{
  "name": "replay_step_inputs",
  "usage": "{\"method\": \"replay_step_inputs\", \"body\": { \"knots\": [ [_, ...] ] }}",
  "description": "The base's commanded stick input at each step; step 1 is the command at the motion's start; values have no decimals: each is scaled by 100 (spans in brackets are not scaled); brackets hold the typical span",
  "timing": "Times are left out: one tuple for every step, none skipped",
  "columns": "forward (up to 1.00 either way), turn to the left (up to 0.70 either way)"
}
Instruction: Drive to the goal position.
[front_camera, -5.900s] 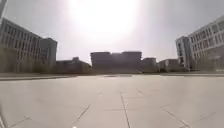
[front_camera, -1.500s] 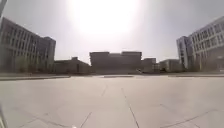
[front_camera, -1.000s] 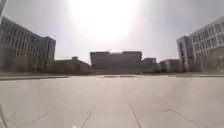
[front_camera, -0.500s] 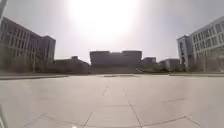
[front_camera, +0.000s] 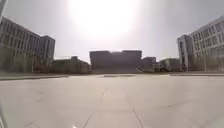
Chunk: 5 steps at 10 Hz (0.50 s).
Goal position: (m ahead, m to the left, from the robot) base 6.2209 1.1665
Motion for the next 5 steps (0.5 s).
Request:
{"method": "replay_step_inputs", "body": {
  "knots": [
    [70, 0],
    [70, 0],
    [70, 0],
    [70, 0],
    [70, 0]
  ]
}}
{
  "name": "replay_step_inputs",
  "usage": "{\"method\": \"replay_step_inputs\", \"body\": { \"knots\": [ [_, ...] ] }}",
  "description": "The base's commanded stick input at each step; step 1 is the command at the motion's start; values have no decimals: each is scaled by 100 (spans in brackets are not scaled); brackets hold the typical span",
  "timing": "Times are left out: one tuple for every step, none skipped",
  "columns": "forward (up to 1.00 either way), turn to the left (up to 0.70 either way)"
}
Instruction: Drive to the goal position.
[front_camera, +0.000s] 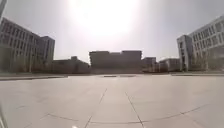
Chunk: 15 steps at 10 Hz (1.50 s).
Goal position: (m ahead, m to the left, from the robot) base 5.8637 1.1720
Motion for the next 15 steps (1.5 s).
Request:
{"method": "replay_step_inputs", "body": {
  "knots": [
    [70, 0],
    [70, 0],
    [70, 0],
    [70, 0],
    [70, 0],
    [70, 0],
    [70, 0],
    [70, 0],
    [70, 0],
    [70, 0],
    [70, 0],
    [70, 0],
    [70, 0],
    [70, 0],
    [70, 0]
  ]
}}
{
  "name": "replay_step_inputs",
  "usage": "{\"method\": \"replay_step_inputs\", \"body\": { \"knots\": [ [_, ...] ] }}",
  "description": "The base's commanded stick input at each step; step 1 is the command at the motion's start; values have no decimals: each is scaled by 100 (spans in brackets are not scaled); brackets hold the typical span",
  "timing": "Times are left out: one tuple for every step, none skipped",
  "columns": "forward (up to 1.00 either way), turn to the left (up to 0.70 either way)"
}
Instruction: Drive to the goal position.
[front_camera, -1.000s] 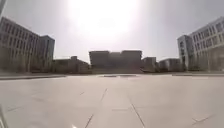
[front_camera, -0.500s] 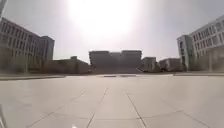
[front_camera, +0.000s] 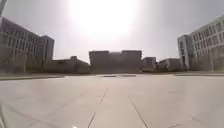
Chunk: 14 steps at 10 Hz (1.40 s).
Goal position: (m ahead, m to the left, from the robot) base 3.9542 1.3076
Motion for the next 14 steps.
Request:
{"method": "replay_step_inputs", "body": {
  "knots": [
    [70, 0],
    [70, 0],
    [70, 0],
    [70, 0],
    [70, 0],
    [70, 0],
    [70, 0],
    [70, 0],
    [70, 0],
    [70, 0],
    [70, 0],
    [70, 0],
    [70, 0],
    [70, 0]
  ]
}}
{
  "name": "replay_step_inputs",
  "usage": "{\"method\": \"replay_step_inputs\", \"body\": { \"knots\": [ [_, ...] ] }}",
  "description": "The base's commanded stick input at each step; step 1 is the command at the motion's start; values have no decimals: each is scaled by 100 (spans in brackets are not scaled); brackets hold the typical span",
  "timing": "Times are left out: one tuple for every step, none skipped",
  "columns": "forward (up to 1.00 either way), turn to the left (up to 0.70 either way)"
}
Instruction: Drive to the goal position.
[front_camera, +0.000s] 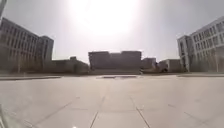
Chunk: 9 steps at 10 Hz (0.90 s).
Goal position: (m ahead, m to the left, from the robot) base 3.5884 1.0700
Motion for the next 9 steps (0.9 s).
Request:
{"method": "replay_step_inputs", "body": {
  "knots": [
    [70, 0],
    [70, 0],
    [70, 0],
    [70, 0],
    [70, 0],
    [70, 0],
    [70, 0],
    [70, 0],
    [70, 0]
  ]
}}
